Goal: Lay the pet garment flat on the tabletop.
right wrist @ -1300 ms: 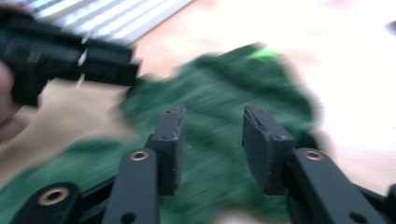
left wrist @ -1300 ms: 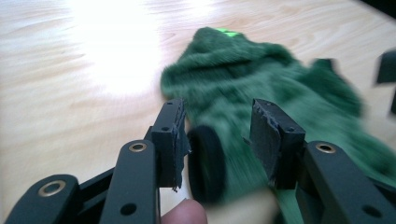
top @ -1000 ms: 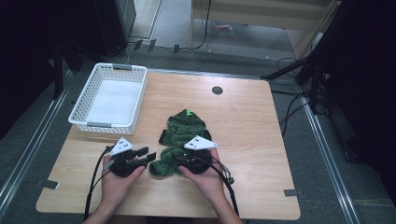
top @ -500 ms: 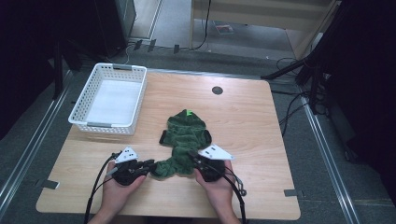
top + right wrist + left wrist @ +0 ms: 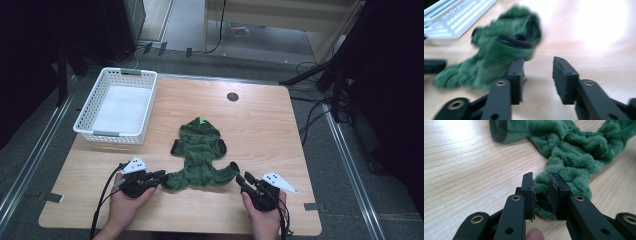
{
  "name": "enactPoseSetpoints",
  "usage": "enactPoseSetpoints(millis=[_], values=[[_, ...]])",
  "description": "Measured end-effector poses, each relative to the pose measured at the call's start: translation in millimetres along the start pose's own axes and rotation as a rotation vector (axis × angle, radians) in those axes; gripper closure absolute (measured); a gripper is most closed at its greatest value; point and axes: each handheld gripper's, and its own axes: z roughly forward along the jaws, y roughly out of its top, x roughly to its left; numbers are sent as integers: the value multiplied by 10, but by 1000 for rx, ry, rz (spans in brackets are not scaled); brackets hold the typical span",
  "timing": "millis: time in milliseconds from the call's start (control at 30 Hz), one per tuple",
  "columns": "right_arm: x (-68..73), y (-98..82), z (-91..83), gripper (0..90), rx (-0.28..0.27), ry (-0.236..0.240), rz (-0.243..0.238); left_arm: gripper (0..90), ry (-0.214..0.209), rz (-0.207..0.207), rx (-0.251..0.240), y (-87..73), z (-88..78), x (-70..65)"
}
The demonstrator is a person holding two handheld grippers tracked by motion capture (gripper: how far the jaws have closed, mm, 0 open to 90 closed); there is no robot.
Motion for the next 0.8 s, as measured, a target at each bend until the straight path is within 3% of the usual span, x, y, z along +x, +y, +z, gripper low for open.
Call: enactPoseSetpoints(millis=[33,67,100,133,200,300,333,367,433,467,500,533,700,800], values=[[29,40,-38,591,-36,-28,-30,740,-1,0,-5,1,-1,1],[29,40,-38,591,-36,-28,-30,732,-1,0,-5,1,-1,1],[89,107,-115,589,-107,-68,-80,721,-8,-3,-15,-1,-5,5],[89,107,-115,589,-107,-68,-80,711,-8,-3,-15,-1,-5,5],[167,174,-193,585,-203,-94,-124,698,-13,-3,-23,-1,-10,7],[225,193,-149,585,-193,-64,-150,673,-20,16,-37,-4,-15,-12],[256,188,-87,586,-161,-28,-158,673,-26,28,-39,-6,-14,-24],[331,134,69,593,-85,32,-194,656,-30,54,-43,-9,-14,-49],[402,51,232,609,19,65,-240,659,-30,72,-31,-11,-12,-68],[402,51,232,609,19,65,-240,671,-30,72,-31,-11,-12,-68],[416,-25,351,615,94,81,-250,688,-38,83,-22,-18,-17,-74],[397,-57,391,618,120,88,-241,710,-39,86,-17,-19,-20,-75],[257,-153,436,636,176,78,-176,818,-1,101,13,-17,-1,-91],[172,-166,400,615,185,93,-150,797,0,72,10,-13,-8,-71]])
